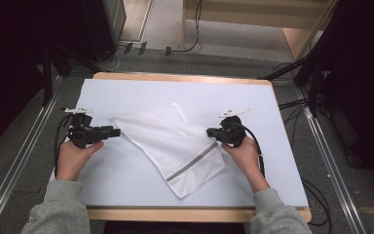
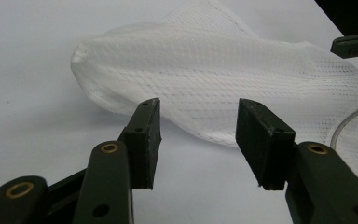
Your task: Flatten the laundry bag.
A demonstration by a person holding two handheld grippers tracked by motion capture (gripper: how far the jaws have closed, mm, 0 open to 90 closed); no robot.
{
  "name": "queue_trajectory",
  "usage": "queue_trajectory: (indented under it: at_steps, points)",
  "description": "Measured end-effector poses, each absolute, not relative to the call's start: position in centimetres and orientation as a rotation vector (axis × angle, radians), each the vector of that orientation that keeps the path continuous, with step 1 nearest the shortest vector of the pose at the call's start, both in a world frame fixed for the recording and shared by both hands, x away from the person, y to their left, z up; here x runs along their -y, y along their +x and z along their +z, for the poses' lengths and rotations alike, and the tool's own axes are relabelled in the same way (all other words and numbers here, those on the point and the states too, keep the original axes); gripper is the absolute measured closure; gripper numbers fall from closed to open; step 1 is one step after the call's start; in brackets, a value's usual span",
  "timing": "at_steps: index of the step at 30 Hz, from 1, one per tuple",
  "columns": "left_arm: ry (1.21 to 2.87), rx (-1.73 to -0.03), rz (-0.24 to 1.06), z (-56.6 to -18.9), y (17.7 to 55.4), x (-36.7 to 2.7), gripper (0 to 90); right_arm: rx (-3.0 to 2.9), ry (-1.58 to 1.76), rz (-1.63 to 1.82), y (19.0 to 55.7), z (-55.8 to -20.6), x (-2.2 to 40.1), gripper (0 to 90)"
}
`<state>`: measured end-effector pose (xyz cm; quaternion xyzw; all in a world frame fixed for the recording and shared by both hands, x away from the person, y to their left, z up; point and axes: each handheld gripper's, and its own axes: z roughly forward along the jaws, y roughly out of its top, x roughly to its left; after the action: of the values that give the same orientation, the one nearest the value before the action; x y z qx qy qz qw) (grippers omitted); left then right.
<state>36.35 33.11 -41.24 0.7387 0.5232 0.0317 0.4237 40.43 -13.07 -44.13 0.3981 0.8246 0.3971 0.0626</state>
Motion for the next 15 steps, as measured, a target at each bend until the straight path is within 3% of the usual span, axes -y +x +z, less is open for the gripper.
queue_trajectory:
  at_steps: [15]
  points:
    - [1.892, -1.287, 0.027, -42.9, 36.2, -30.8, 48.7, -2.633, 1.155, 1.167, 38.3, -46.2, 11.4, 86.9]
